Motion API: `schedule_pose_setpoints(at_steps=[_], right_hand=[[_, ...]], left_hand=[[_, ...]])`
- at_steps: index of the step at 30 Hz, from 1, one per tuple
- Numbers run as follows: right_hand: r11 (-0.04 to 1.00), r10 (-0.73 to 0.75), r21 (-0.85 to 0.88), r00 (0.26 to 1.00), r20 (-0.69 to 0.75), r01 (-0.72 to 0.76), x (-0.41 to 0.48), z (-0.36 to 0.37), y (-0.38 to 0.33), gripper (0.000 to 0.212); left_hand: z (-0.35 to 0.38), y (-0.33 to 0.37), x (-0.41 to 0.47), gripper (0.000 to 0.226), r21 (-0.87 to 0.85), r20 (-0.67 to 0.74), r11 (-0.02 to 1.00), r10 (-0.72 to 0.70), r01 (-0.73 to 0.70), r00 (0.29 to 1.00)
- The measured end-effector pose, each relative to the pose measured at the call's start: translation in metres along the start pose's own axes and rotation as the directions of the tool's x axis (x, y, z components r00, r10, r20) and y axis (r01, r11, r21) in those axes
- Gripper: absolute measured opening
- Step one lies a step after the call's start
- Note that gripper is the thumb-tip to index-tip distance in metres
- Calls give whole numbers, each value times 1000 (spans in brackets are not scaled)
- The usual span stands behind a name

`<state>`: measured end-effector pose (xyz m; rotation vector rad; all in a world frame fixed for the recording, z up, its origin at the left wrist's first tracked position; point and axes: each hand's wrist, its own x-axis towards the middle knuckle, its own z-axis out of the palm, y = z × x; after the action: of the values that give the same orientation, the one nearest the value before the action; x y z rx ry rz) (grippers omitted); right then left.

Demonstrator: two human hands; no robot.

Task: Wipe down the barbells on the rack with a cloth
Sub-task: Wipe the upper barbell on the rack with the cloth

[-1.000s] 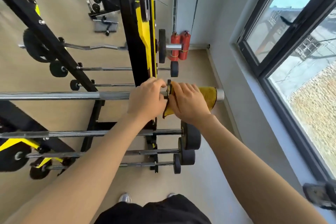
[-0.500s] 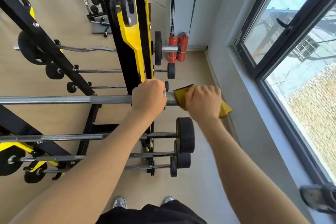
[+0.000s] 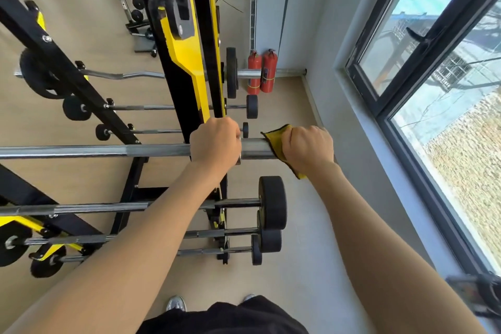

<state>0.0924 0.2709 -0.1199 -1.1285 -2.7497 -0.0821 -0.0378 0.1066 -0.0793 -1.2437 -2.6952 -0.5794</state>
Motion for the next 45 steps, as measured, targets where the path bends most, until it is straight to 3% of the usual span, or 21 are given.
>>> schedule_pose_setpoints(at_steps=[3, 7, 9, 11, 12, 14, 15, 17, 19, 20, 22, 24, 25, 26, 30, 35, 38, 41, 43, 45], right_hand=[[976, -218, 1, 976, 17, 218, -8, -5, -30, 31], [928, -363, 16, 913, -185, 372, -30, 18, -70, 37], [869, -493, -14, 861, -127, 495, -22, 15, -50, 43], [852, -522, 12, 852, -40, 523, -14, 4, -19, 43], [886, -462, 21, 887, -10, 462, -13, -4, -6, 40], [974, -202, 110, 979, 12, 200, -10, -9, 12, 42], [975, -51, 218, 998, 41, 41, -7, -10, 16, 45], [882, 165, 442, 986, 36, -164, -6, -6, 13, 48], [656, 388, 683, 920, 61, -322, -12, 0, 1, 48], [458, 520, 795, 845, 122, -397, -15, 5, -6, 47], [-64, 673, 884, 635, 380, -463, -24, 7, -20, 45], [-566, 563, 730, 467, 682, -384, -31, 7, -35, 53], [-710, 469, 620, 432, 770, -334, -34, 7, -44, 55], [-787, 390, 539, 435, 811, -300, -38, 8, -57, 56], [-808, 214, 432, 483, 849, -401, -56, 3, -124, 39], [-855, 243, 440, 539, 807, -273, -57, -13, -109, 33], [-865, 365, 480, 473, 802, -147, -52, -12, -74, 42], [-816, 502, 575, 414, 759, -64, -37, -6, -56, 35], [-773, 515, 621, 441, 735, -133, -34, -12, -66, 42], [-736, 424, 617, 520, 742, -280, -40, -15, -94, 41]], left_hand=[[-4, 1, 5, 22, 13, 38, 1000, 23, -23, 999], [-5, 4, 12, 22, 116, 77, 993, 20, -29, 997], [-4, 1, 14, 22, 138, 87, 989, 38, -49, 996], [-3, -1, 15, 22, 143, 97, 988, 49, -62, 994], [-1, -2, 15, 23, 143, 100, 988, 52, -66, 994], [1, -2, 15, 25, 145, 106, 987, 51, -66, 993], [1, -3, 14, 25, 142, 118, 988, 51, -68, 992], [1, -4, 14, 25, 133, 140, 989, 50, -69, 989], [-2, -4, 13, 28, 132, 166, 988, 58, -80, 984], [-4, -5, 13, 30, 131, 176, 987, 69, -93, 982], [-8, -5, 12, 32, 135, 187, 984, 86, -113, 978], [-10, -5, 11, 30, 148, 183, 982, 92, -120, 979], [-10, -5, 11, 29, 151, 182, 981, 95, -124, 979], [-10, -5, 10, 28, 151, 184, 980, 97, -125, 978], [-7, -5, 8, 31, 156, 172, 980, 93, -120, 981], [-9, -9, 6, 36, 151, 181, 980, 104, -132, 978], [-12, -9, 5, 37, 135, 193, 984, 90, -117, 977], [-13, -8, 3, 35, 129, 191, 985, 89, -115, 978], [-13, -8, 3, 34, 133, 192, 984, 95, -122, 977], [-11, -9, 4, 37, 126, 186, 983, 107, -132, 977]])
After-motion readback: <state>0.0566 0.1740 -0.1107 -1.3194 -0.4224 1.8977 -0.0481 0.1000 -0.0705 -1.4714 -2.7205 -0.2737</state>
